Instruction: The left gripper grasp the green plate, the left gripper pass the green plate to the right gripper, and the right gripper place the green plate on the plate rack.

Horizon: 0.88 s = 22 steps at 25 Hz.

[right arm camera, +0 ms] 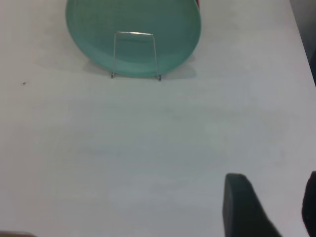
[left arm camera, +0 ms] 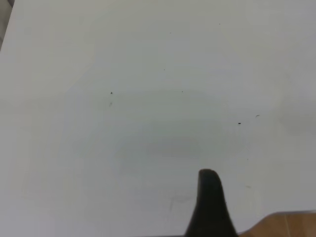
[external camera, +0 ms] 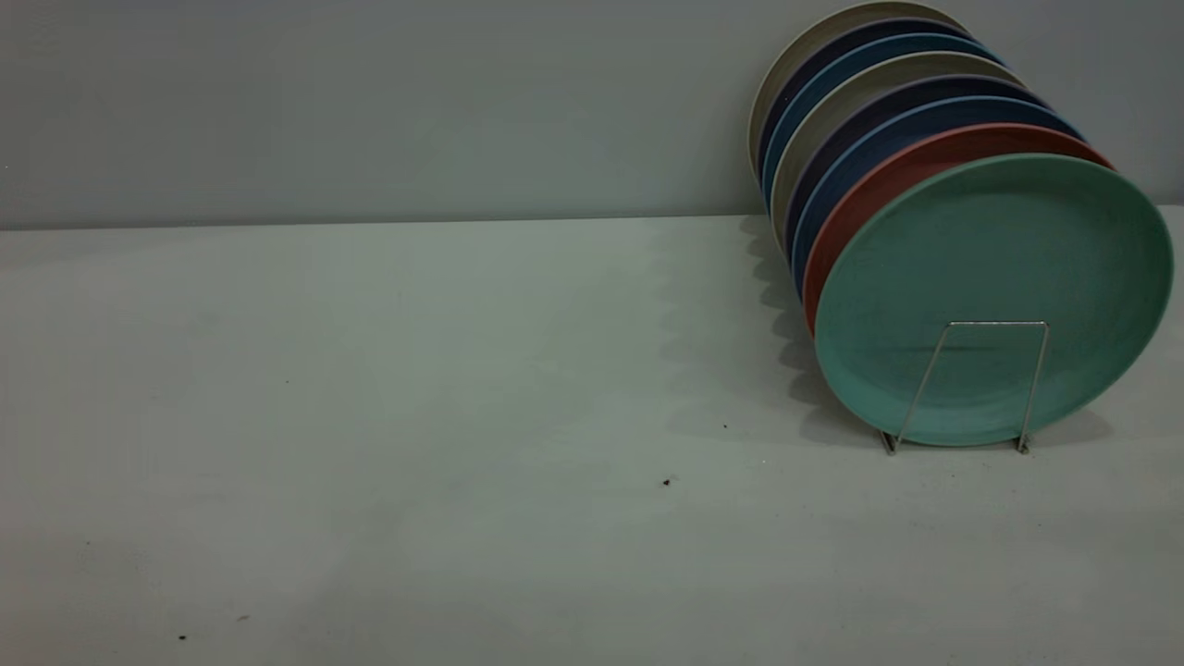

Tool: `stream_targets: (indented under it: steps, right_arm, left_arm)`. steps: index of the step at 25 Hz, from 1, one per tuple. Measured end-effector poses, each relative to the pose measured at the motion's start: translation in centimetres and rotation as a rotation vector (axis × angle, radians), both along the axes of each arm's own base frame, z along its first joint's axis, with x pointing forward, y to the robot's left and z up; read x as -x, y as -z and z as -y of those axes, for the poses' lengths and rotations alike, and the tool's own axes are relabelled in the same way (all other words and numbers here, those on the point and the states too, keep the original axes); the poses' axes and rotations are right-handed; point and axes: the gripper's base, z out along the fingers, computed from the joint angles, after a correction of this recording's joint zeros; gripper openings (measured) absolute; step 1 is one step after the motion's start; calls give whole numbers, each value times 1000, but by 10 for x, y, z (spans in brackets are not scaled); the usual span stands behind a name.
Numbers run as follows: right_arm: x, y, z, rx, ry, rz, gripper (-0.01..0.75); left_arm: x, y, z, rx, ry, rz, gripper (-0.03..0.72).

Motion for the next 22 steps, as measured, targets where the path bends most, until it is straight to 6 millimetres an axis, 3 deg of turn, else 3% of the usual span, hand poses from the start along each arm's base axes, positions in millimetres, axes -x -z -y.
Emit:
stream_targets:
  steps: [8,22]
  right_arm:
    - [0,0,0,0,0,0,242]
    - [0,0,0,0,0,0,239]
  left_arm:
    - [0,0,0,0,0,0,580]
    - [0,0,0,0,0,0,580]
